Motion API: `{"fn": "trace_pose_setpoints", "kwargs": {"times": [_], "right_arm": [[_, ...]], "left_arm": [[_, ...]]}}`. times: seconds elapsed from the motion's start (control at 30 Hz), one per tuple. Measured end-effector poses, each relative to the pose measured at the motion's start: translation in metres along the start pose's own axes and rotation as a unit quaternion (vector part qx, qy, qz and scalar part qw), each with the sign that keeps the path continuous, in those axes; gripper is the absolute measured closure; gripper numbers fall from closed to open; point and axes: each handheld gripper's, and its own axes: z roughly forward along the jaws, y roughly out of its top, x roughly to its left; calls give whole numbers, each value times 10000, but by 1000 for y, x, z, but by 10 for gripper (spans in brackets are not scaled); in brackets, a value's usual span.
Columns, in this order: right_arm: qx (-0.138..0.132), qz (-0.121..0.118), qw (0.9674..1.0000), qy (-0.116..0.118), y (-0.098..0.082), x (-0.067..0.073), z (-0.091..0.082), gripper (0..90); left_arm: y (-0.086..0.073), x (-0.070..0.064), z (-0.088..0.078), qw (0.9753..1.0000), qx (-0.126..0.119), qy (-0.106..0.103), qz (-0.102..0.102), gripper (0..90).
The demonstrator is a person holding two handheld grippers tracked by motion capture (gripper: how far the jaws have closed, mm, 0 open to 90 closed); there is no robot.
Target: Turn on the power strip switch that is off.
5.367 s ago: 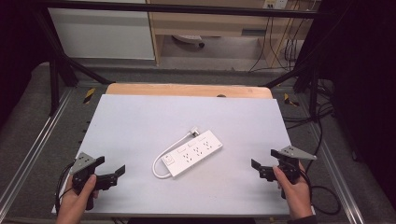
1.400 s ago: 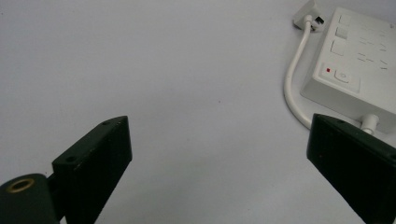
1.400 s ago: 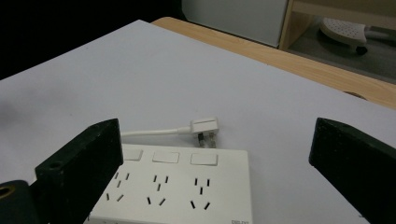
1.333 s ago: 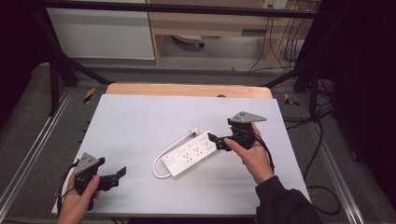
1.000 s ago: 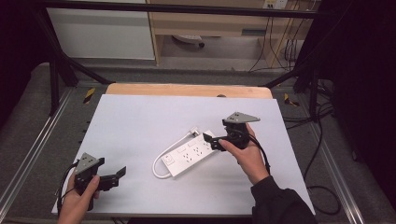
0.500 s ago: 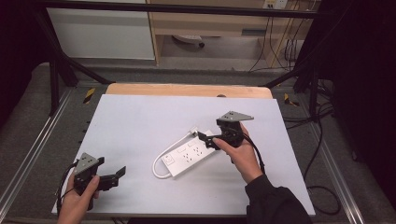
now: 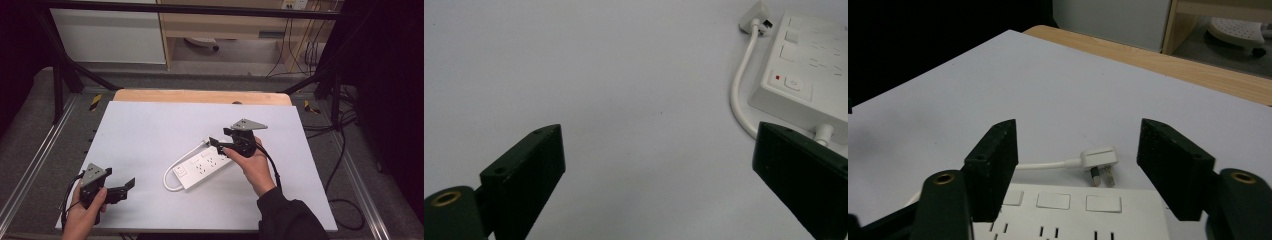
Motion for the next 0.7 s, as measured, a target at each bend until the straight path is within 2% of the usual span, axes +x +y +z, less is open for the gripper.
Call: {"fn": "trace_pose_setpoints", "kwargs": {"times": [0.2,0.33,0.47,0.7], "right_arm": [[0,-91,10000,-28,-4,8,9,556],[-93,-174,9998,-25,-6,12,14,664],[-168,-215,9996,-116,-7,13,16,750],[-234,-281,9993,-62,-10,15,20,845]], "left_arm": [[1,-1,0,10000,-50,-47,6,67],[2,-1,1,10000,-36,-57,24,67],[2,-1,1,10000,-48,-65,40,67],[2,-2,0,9999,-53,-70,55,67]]}}
